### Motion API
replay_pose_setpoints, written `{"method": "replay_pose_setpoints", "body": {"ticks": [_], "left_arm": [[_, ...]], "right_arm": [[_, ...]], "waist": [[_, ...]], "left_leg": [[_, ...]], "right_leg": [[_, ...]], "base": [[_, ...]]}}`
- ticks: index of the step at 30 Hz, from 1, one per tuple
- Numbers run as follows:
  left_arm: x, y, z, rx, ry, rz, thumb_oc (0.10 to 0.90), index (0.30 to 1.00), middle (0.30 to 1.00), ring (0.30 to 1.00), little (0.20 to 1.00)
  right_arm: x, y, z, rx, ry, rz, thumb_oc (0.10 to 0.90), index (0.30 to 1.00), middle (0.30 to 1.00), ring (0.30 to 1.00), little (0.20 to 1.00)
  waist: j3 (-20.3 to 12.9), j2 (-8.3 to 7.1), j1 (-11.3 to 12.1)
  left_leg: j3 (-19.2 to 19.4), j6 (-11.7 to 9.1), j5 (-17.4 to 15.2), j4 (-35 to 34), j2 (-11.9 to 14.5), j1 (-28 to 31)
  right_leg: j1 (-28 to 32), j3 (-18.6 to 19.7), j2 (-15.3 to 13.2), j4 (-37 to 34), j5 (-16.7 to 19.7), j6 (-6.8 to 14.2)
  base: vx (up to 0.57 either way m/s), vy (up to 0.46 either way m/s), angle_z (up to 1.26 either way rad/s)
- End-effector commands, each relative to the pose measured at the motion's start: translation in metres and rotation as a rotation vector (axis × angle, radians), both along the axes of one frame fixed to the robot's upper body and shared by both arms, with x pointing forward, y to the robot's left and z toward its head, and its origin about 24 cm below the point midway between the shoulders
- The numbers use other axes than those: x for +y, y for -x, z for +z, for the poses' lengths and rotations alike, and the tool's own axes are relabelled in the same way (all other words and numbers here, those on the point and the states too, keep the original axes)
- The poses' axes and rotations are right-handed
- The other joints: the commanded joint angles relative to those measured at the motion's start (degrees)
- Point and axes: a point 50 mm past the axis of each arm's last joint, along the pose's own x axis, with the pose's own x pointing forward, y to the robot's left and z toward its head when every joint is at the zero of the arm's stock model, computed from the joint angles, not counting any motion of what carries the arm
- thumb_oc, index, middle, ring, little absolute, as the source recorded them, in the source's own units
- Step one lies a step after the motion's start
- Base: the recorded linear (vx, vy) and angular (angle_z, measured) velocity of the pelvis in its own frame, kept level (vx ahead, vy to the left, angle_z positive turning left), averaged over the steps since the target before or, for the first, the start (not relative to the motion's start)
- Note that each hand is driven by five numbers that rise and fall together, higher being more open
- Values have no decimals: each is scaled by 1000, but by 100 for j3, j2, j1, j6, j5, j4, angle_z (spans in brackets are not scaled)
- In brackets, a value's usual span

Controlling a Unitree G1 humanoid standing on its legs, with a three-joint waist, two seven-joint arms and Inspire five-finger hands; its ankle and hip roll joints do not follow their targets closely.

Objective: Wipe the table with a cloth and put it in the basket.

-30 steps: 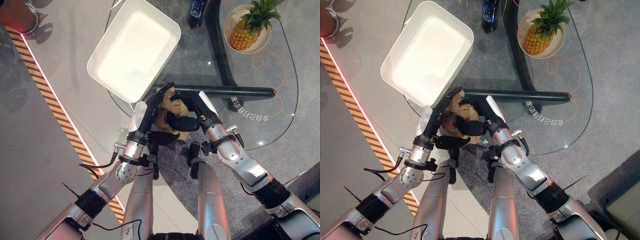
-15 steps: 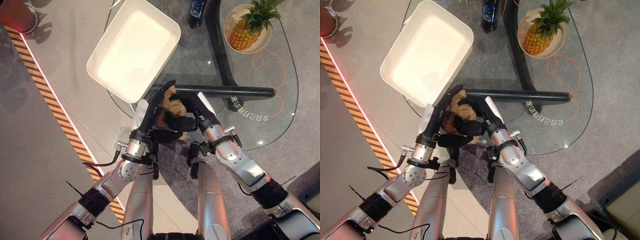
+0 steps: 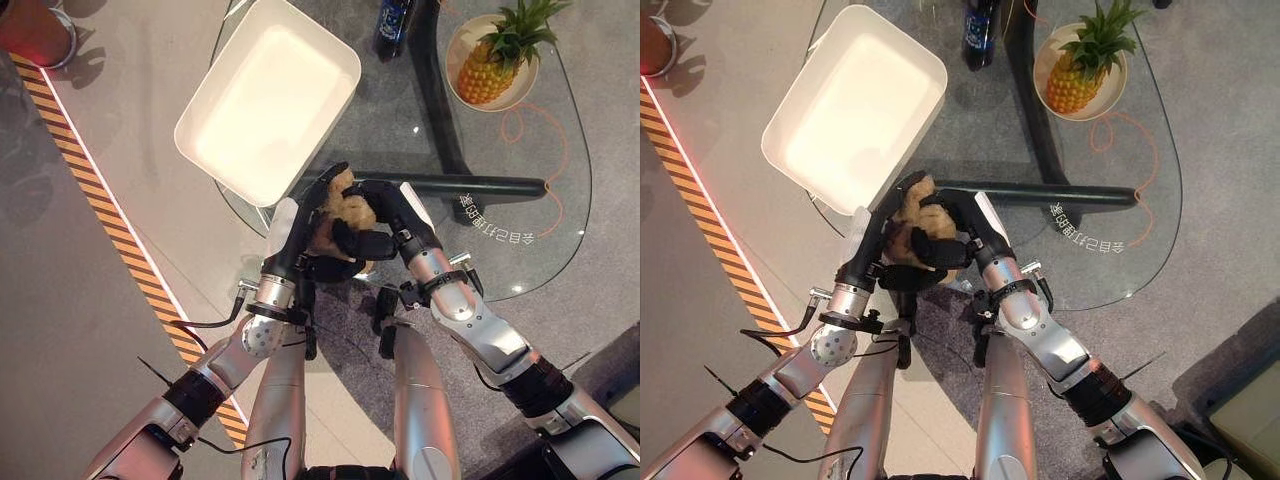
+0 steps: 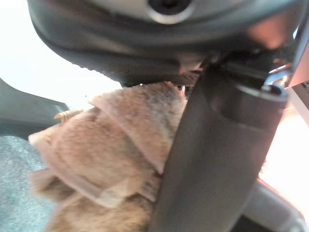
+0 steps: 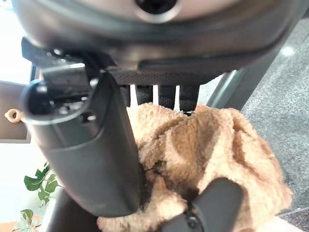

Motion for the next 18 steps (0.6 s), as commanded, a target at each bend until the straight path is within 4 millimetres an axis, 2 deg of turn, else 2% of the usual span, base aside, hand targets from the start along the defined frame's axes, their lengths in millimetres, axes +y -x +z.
{"method": "replay_pose_setpoints", "body": {"ticks": [1,2,3,18], "left_arm": [[-16,12,11,-57,86,-90,259,436,436,436,359],[-16,13,9,-54,87,-97,141,335,335,335,241],[-17,13,8,-52,87,-102,100,300,300,300,200],[-19,11,4,-38,86,-88,100,300,300,300,200]], "right_arm": [[32,36,86,-376,-262,273,100,300,300,300,200],[32,36,86,-371,-259,280,100,300,300,300,200],[33,36,85,-370,-256,284,100,300,300,300,200],[37,36,84,-354,-253,312,100,300,300,300,200]], "waist": [[-147,-44,62],[-147,-43,63],[-147,-40,63],[-147,-45,56]], "left_leg": [[516,460,-419,-216,-341,468],[519,458,-420,-213,-338,462],[520,457,-421,-212,-338,457],[487,462,-418,-202,-365,404]], "right_leg": [[103,-148,521,-522,489,-9],[102,-147,518,-528,488,-16],[94,-146,519,-523,484,-21],[60,-105,546,-532,473,-38]], "base": [[0,0,0],[0,0,0],[0,0,0],[1,3,-1]]}}
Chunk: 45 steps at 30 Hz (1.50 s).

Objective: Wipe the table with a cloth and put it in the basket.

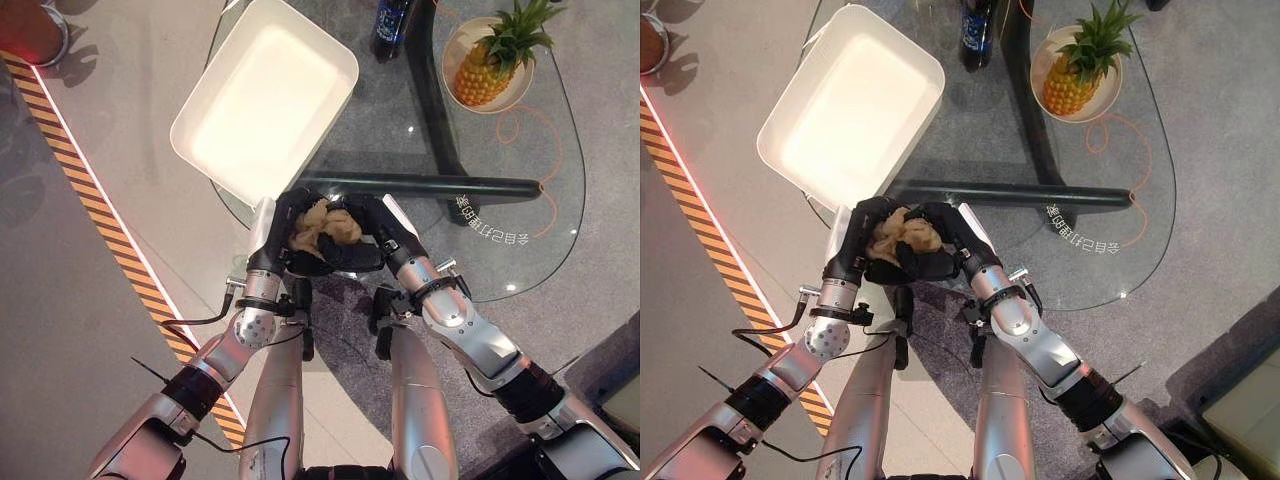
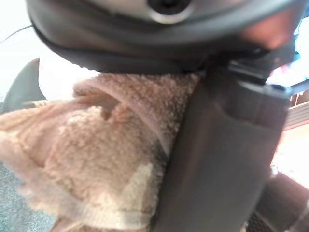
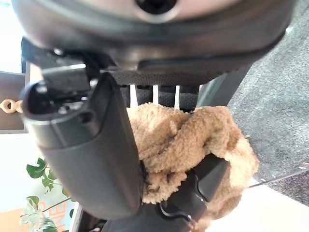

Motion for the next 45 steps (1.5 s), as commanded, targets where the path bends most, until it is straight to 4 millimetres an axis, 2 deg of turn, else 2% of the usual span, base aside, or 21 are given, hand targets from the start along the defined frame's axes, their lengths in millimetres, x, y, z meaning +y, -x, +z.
{"method": "replay_pose_setpoints", "body": {"ticks": [1,9,11,12,37,45], "left_arm": [[-34,23,6,-78,60,-177,100,300,300,300,200],[-35,23,4,-76,63,-177,100,300,300,300,200],[-34,23,4,-75,64,-174,100,300,300,300,200],[-34,23,5,-76,62,-173,100,300,300,300,200],[-19,19,3,-70,70,-106,100,300,300,300,200],[-13,20,1,-67,65,-89,100,300,300,300,200]], "right_arm": [[24,31,93,-393,-264,217,100,300,300,300,200],[27,29,87,-374,-224,215,100,300,300,300,200],[27,28,87,-379,-202,197,676,794,794,794,776],[24,27,88,-394,-195,168,800,900,900,900,900],[-10,22,97,-500,-193,-52,800,900,900,900,900],[-19,25,101,-486,-264,-37,800,900,900,900,900]], "waist": [[-150,7,49],[-150,10,62],[-150,5,62],[-150,-6,75],[-150,-128,32],[-150,-179,10]], "left_leg": [[453,460,-414,-180,-376,410],[449,459,-404,-169,-384,375],[450,458,-404,-167,-380,374],[454,464,-407,-167,-370,369],[413,477,-485,-114,-310,370],[408,477,-509,-106,-273,375]], "right_leg": [[56,-127,530,-411,424,-56],[26,-153,518,-391,419,-65],[20,-160,517,-379,418,-62],[20,-182,508,-371,415,-61],[33,-171,574,-255,363,-47],[42,-178,585,-228,351,-33]], "base": [[0,0,0],[0,0,0],[0,0,0],[0,0,0],[0,0,0],[0,0,0]]}}
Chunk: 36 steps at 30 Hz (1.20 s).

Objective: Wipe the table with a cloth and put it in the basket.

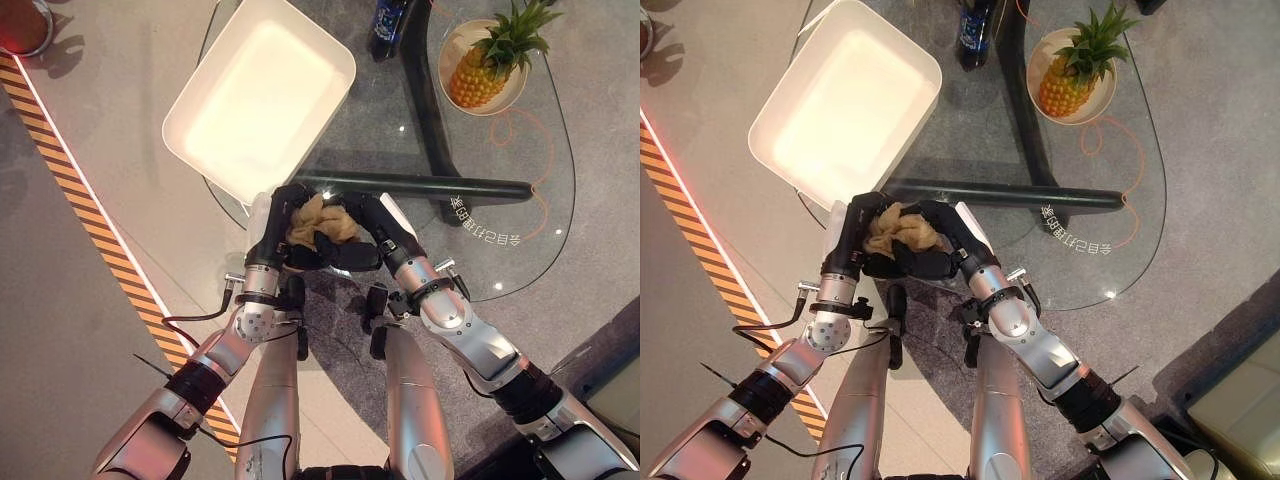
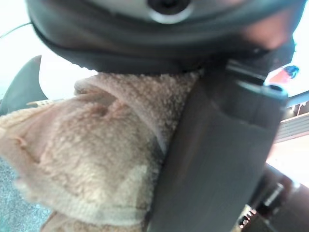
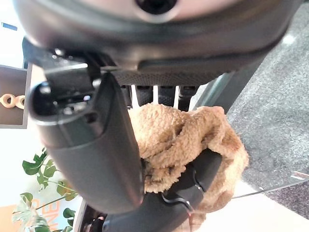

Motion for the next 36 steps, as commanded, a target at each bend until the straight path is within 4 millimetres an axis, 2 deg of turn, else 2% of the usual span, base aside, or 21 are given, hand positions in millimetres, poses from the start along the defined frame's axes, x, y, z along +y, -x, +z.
{"method": "replay_pose_setpoints", "body": {"ticks": [1,4,7,14,21,32,36], "left_arm": [[-13,26,-2,-57,41,-121,100,300,300,300,200],[-12,26,-3,-55,40,-119,100,300,300,300,200],[-11,26,-3,-55,36,-119,100,300,300,300,200],[-8,26,-6,-50,28,-119,100,300,300,300,200],[-5,27,-7,-53,29,-114,100,300,300,300,200],[-4,27,-8,-53,30,-107,100,300,300,300,200],[-3,27,-8,-53,31,-106,100,300,300,300,200]], "right_arm": [[-20,24,99,-448,-294,-15,800,900,900,900,900],[-20,24,98,-414,-335,19,800,900,900,900,900],[-15,25,95,-306,-467,152,800,900,900,900,900],[-10,27,88,-181,-635,294,800,900,900,900,900],[-9,27,81,-101,-735,389,800,900,900,900,900],[-14,29,84,-110,-856,456,800,900,900,900,900],[-19,31,90,-166,-891,475,800,900,900,900,900]], "waist": [[-145,8,37],[-145,0,34],[-145,-20,43],[-145,-33,62],[-145,-39,57],[-145,-39,55],[-145,-40,52]], "left_leg": [[432,447,-468,-222,-297,478],[429,452,-469,-213,-292,476],[422,451,-469,-195,-282,444],[401,454,-461,-178,-290,423],[403,459,-448,-207,-290,404],[402,458,-439,-223,-286,392],[401,449,-451,-211,-283,394]], "right_leg": [[44,-148,557,-170,335,-56],[45,-149,559,-166,337,-59],[26,-162,557,-151,335,-71],[34,-186,549,-155,344,-81],[17,-193,554,-175,352,-86],[7,-218,540,-177,358,-86],[19,-220,536,-178,355,-82]], "base": [[0,0,0],[0,0,0],[0,0,0],[0,0,0],[0,0,0],[0,0,0],[0,0,0]]}}
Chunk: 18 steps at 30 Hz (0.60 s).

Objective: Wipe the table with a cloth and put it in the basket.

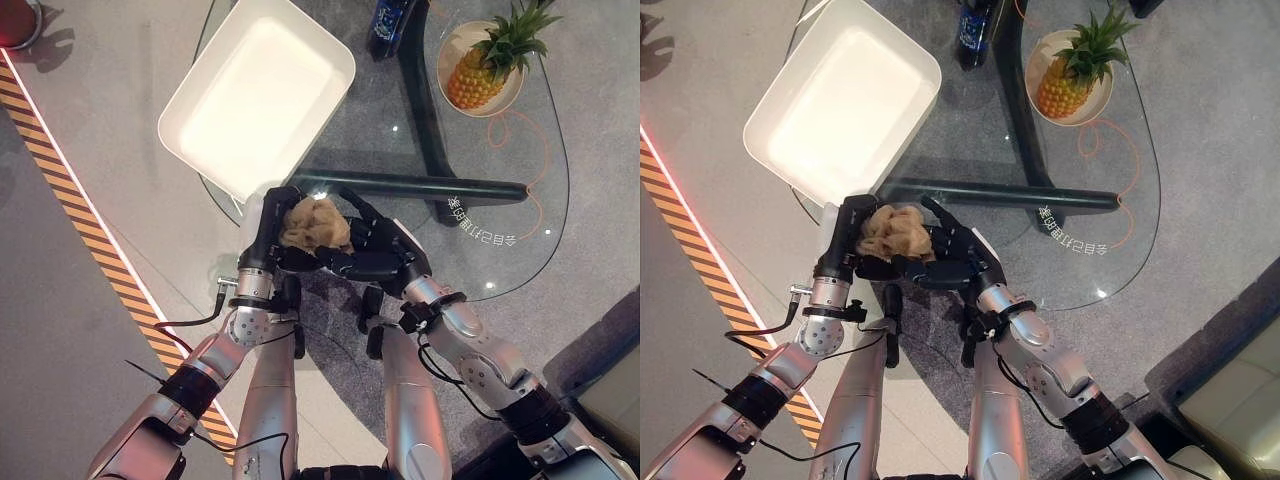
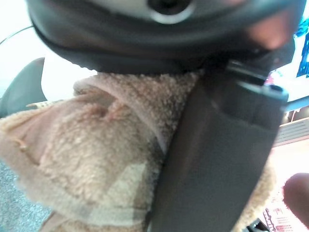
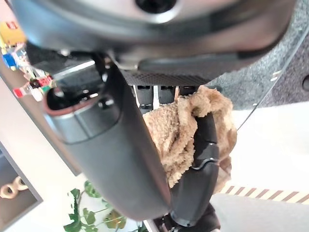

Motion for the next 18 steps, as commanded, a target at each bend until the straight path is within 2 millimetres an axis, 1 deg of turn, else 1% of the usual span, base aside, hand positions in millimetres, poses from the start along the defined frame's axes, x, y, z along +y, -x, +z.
{"method": "replay_pose_setpoints", "body": {"ticks": [1,7,18], "left_arm": [[-15,23,-7,-26,14,-111,100,300,300,300,200],[-13,22,-8,-27,22,-99,100,300,300,300,200],[-5,22,-8,-32,25,-75,100,300,300,300,200]], "right_arm": [[-8,20,109,-535,-390,57,800,900,900,900,900],[-13,21,112,-579,-394,41,800,900,900,900,900],[-30,20,113,-615,-368,-65,800,900,900,900,900]], "waist": [[-142,34,52],[-142,34,32],[-142,-2,-3]], "left_leg": [[405,416,-379,-284,-296,458],[417,422,-395,-271,-281,443],[431,400,-406,-276,-253,481]], "right_leg": [[15,-214,527,-144,341,-100],[-12,-202,532,-119,335,-98],[42,-181,559,-142,320,-98]], "base": [[0,0,0],[0,0,0],[0,0,0]]}}
